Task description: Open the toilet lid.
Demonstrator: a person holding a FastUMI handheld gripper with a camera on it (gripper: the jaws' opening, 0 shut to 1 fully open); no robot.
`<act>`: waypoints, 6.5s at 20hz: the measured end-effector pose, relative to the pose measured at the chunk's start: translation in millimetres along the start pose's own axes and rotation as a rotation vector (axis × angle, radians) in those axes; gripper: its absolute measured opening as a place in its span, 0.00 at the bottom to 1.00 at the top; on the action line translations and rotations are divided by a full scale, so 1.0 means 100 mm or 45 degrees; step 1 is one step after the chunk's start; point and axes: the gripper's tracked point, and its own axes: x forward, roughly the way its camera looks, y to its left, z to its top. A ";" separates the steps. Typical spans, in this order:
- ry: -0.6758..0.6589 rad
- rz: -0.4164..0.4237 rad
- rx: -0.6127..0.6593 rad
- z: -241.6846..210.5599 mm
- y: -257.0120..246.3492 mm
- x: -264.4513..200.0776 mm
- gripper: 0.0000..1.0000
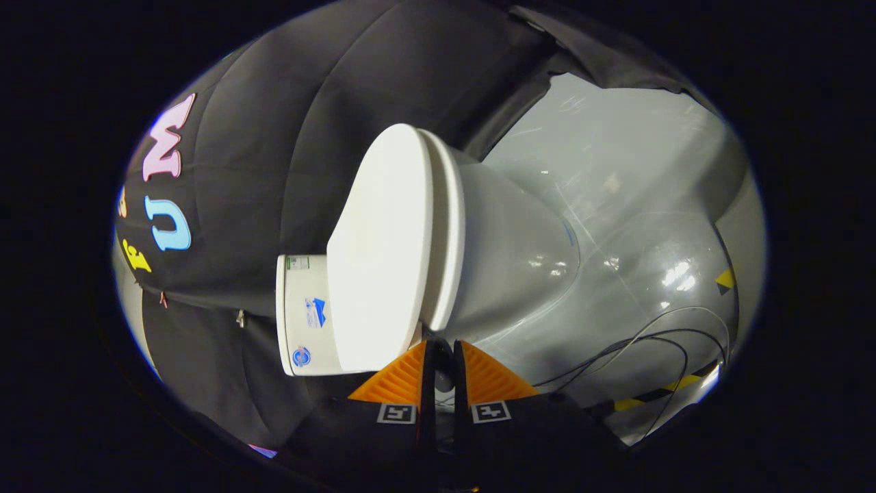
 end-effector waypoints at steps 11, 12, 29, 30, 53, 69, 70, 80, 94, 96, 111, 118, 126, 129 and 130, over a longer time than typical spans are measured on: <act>0.005 -0.028 -0.321 0.03 0.52 -0.33 0.05; -0.009 -0.028 -0.396 0.03 0.64 -0.38 0.05; -0.242 -0.153 -1.007 -0.04 2.13 -0.88 0.05; -0.267 -0.182 -1.055 -0.05 2.18 -0.90 0.05; -0.620 -0.259 -1.484 -0.73 3.82 -0.75 0.05; -0.614 -0.022 -1.709 -1.51 4.89 -0.06 0.05; -0.609 0.004 -1.712 -1.57 4.92 -0.02 0.05; -0.580 0.107 -1.826 -1.99 5.24 0.47 0.11; -0.503 0.210 -1.885 -2.14 5.27 0.75 0.99; -0.575 0.258 -1.880 -2.07 5.46 0.60 0.99; -1.084 0.377 -1.839 -0.85 5.52 -1.46 0.98; -1.352 -0.075 -1.616 0.64 3.94 -2.34 0.99; -1.404 -0.318 -1.398 1.23 2.64 -2.66 0.99; -1.434 -0.318 -1.364 1.29 2.47 -2.72 0.99; -1.449 -0.319 -1.362 1.31 2.44 -2.73 0.99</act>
